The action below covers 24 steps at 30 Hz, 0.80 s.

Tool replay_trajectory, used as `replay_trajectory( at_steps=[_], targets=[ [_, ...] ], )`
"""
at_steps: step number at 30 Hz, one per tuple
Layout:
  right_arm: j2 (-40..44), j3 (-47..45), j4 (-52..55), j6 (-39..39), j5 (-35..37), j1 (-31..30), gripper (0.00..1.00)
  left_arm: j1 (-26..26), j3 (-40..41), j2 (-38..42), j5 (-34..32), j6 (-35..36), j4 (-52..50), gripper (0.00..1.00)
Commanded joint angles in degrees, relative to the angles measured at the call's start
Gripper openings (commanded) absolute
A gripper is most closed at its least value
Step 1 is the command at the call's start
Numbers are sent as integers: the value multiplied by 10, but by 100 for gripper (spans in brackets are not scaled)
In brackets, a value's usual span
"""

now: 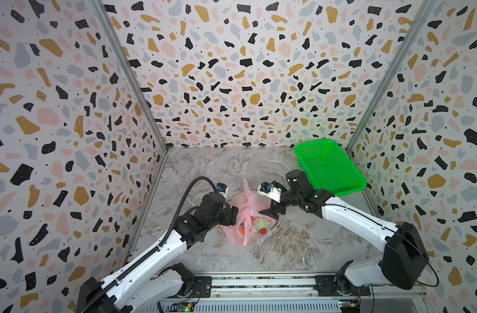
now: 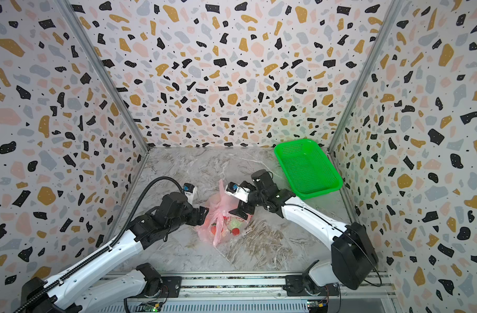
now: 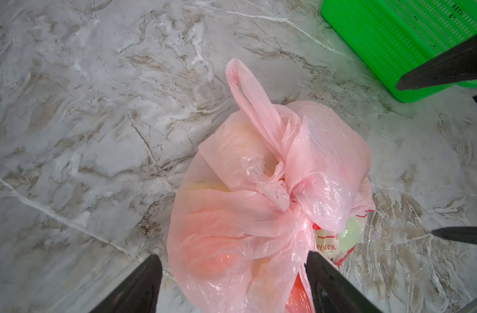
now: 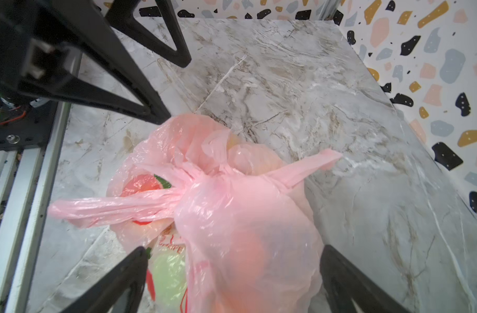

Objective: Untie the knot of the plastic bag and take out the fruit
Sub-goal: Untie the plastic bag at the center of the table.

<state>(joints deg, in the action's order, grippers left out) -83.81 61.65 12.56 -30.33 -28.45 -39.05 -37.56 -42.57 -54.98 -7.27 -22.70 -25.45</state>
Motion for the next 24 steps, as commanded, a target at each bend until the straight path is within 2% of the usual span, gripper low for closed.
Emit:
replay_trajectory(
  at_steps=[1,8,10,12,15,17,20,23,24],
  targets=[
    [-31,42,63,-65,5,-9,100,0,-1,-2,-17,-20,19,85],
    [-75,56,76,-80,-16,-10,97,0,3,4,-20,-17,19,85],
    [-89,60,75,-78,-11,-11,93,0,3,4,-20,-13,18,85],
    [-102,62,69,-74,2,-12,84,0,5,4,-20,-10,19,86],
    [-100,51,43,-62,13,-11,63,0,4,5,-20,-6,19,86],
    [-84,36,22,-49,16,-10,43,0,2,6,-18,-2,18,86],
    [-65,17,12,-38,22,-7,20,0,-1,9,-17,10,14,87],
    [-42,4,15,-19,21,1,0,0,-4,4,14,34,16,91],
    [-30,-4,10,-7,24,4,0,0,-4,2,23,41,19,92]
  ],
)
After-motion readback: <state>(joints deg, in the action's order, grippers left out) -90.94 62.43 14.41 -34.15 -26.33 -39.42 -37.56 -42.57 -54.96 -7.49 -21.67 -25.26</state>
